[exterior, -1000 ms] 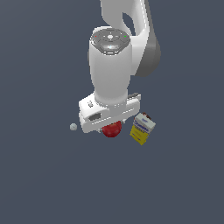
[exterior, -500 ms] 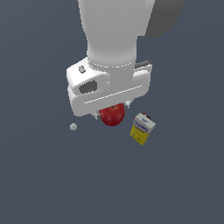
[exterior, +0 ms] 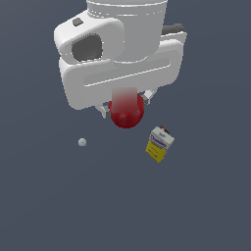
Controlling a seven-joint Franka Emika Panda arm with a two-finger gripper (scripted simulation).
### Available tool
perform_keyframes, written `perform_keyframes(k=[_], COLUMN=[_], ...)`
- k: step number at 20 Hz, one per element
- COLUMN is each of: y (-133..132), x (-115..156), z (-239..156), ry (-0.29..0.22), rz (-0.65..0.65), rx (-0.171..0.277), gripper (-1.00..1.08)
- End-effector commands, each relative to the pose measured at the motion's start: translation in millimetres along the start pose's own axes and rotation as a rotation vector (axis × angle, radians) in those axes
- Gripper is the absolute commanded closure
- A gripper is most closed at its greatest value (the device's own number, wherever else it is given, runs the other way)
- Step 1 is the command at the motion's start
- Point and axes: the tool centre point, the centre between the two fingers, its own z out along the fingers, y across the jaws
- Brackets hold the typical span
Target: Pick up a designated object from a clutter of objects.
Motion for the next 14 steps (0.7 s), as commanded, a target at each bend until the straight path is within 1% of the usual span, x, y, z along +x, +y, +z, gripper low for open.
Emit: perform_keyframes(k=[1, 7, 14], y=[0.6, 1.7, 2.2], x=[2.0, 5.1, 6.3], z=[-12.3, -26.8, -29.5], ry=[0.002, 0.002, 0.002], rz=[0.0, 0.0, 0.0], rx=[-0.001, -0.001, -0.001], gripper=[1.08, 1.08, 1.08])
